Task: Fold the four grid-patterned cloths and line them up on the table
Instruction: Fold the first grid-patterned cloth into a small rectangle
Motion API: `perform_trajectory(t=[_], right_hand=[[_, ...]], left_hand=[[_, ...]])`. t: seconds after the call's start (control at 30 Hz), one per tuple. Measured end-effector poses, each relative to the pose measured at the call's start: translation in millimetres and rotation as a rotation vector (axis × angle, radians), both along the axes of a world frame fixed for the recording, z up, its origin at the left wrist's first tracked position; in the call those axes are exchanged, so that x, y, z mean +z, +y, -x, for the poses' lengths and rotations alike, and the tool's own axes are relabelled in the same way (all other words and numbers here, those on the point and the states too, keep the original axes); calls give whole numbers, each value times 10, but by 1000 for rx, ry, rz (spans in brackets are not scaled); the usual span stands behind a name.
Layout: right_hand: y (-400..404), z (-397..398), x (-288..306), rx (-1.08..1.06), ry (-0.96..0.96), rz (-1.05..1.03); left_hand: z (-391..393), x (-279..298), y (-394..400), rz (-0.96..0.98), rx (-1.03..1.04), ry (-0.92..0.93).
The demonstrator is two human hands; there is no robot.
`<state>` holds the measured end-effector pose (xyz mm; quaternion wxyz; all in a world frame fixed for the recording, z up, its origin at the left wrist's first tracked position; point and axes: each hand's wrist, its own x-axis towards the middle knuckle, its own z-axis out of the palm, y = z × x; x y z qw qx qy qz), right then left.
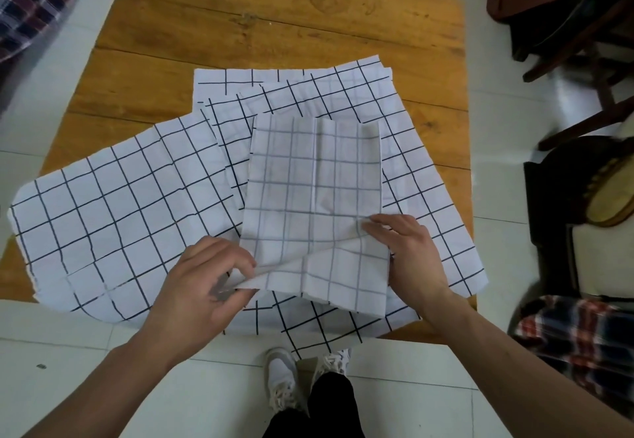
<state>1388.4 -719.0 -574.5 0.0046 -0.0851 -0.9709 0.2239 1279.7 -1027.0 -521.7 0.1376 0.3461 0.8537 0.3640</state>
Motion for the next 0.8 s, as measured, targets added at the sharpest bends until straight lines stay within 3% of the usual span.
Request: perform_trajectory(t=[0.47,0.53,0.6,0.67,0.8], right_hand=[[132,56,-11,44,60,98],[146,71,-6,45,79,103],[161,88,2,43,109,105],[173,106,2,23,136,100],[204,165,16,-99,156,149]], left_hand=[[503,-455,218,86,60,-9],[539,-414,296,130,169,-179],[560,-358,335,179,213,-227],[567,-305,373,53,227,-357],[633,-287,437,-6,303,-432]])
